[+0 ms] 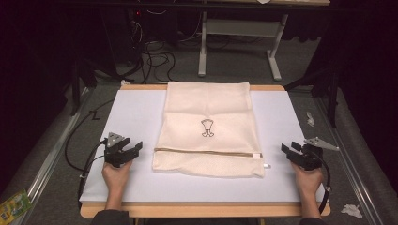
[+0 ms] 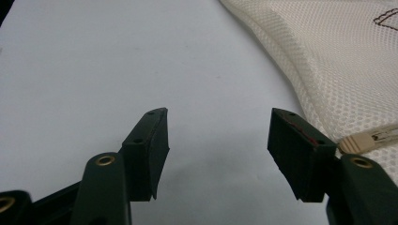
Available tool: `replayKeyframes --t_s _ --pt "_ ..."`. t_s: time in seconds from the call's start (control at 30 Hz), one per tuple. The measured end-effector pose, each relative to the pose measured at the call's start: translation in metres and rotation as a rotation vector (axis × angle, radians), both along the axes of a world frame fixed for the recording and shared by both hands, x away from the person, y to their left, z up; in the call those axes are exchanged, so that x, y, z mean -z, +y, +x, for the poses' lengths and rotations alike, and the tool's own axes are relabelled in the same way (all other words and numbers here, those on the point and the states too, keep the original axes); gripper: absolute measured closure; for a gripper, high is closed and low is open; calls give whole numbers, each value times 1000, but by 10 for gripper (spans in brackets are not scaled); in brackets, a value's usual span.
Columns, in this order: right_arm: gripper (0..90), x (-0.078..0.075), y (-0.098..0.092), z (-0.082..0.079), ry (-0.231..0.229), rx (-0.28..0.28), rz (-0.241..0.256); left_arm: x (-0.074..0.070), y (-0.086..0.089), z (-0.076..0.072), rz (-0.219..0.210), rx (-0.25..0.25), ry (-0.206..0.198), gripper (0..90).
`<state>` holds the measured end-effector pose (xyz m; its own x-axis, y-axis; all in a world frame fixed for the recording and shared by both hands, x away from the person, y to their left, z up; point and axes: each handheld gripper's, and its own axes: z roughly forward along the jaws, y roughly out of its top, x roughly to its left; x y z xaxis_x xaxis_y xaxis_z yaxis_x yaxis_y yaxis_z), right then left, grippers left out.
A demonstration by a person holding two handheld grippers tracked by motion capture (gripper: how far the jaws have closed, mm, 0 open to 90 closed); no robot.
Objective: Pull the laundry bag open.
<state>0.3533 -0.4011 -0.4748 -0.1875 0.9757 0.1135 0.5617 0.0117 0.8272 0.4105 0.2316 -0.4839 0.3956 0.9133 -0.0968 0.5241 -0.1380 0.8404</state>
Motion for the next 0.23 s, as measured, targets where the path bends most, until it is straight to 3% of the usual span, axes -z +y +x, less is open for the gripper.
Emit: replayKeyframes --t_s 0.23 --pt "467 0 -1 0 3 0 9 0 0 -1 1 1 -4 383"
